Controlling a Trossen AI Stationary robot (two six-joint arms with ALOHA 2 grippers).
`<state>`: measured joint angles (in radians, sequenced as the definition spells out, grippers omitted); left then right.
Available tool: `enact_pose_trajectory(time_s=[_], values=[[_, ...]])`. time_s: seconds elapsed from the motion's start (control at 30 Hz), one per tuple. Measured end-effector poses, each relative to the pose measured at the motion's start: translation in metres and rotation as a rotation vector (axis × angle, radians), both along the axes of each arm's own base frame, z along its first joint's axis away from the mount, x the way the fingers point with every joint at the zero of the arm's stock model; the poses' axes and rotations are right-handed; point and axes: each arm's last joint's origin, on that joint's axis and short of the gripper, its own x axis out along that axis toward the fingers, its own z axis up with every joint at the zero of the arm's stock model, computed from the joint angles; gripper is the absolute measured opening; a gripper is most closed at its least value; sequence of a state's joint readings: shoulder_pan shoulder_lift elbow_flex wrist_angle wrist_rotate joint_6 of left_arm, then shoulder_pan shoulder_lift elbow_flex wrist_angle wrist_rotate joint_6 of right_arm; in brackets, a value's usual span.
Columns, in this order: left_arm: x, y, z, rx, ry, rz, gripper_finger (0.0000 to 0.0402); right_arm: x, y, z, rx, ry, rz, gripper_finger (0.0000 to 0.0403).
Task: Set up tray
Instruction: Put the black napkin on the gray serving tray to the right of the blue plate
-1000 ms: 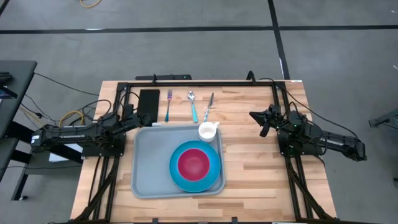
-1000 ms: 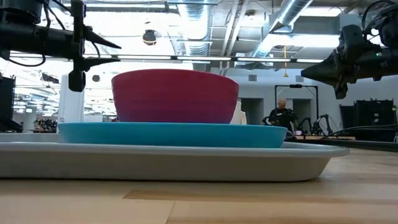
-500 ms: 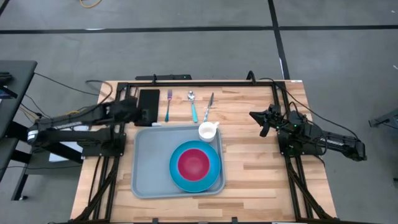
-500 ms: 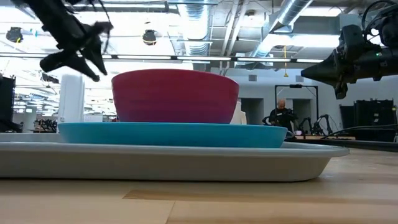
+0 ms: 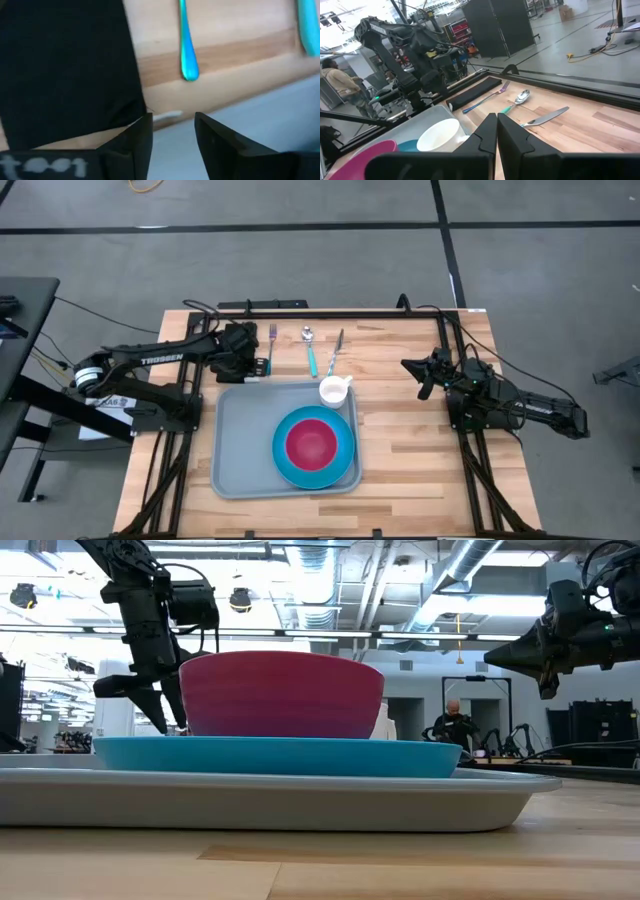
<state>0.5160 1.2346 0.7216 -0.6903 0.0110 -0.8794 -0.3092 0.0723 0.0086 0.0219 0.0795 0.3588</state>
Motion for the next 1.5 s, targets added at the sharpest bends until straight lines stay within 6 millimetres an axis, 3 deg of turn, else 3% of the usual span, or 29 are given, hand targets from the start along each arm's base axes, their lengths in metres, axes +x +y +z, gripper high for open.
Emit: enact_pose_trajectory(time_s=[0.2, 0.33, 0.9, 1.2, 1.5], values=[[-0.010, 0.013, 0.001, 0.039, 0.030, 0.090, 0.0188, 0.000, 0.000, 0.000, 0.000, 0.000, 0.000, 0.0005], [-0.011, 0.018, -0.003, 0.045, 0.056, 0.113, 0.0200, 0.000, 0.000, 0.000, 0.000, 0.000, 0.000, 0.0005], [0.016, 0.036, -0.028, -0.008, 0.179, 0.020, 0.0163, 0.000, 0.000, 0.000, 0.000, 0.000, 0.000, 0.0005], [0.017, 0.036, -0.054, -0.098, 0.326, -0.010, 0.0163, 0.000, 0.000, 0.000, 0.000, 0.000, 0.000, 0.0005], [0.017, 0.037, -0.060, -0.115, 0.359, -0.010, 0.0144, 0.000, 0.000, 0.000, 0.000, 0.000, 0.000, 0.0005]])
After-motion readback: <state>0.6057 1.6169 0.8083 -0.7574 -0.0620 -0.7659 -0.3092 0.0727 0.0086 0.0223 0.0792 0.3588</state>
